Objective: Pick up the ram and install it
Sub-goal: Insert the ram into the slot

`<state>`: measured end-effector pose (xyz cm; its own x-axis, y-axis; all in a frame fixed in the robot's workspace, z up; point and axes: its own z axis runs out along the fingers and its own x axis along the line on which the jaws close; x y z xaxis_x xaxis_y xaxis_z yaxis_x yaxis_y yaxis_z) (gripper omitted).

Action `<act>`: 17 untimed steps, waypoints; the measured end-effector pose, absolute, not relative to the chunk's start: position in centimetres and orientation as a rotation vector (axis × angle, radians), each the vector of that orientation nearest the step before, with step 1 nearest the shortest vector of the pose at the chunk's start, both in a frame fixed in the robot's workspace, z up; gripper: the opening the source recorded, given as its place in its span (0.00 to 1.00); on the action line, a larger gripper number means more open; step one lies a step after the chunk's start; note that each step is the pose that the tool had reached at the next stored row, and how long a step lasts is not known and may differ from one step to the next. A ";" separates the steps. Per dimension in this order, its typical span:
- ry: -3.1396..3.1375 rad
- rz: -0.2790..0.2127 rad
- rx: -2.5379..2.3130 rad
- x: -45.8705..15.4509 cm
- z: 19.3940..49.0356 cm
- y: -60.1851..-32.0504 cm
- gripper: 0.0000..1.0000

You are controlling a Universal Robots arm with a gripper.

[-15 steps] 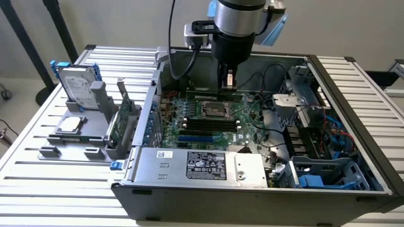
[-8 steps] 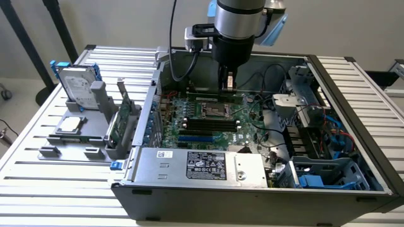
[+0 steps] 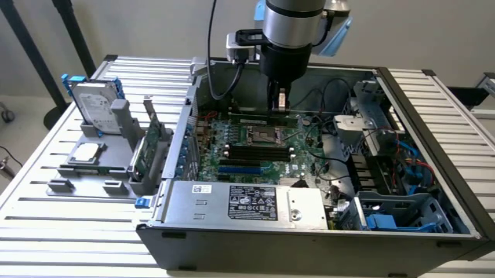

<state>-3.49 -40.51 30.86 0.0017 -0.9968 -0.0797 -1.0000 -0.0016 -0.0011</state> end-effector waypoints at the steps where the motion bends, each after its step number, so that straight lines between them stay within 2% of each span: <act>1: 2.178 0.086 -2.182 -3.5 30.9 -40.5 0.14; 7: 2.178 0.086 -2.182 -3.5 30.8 -40.5 0.14; 17: 2.166 0.086 -2.194 -3.5 29.1 -40.5 0.14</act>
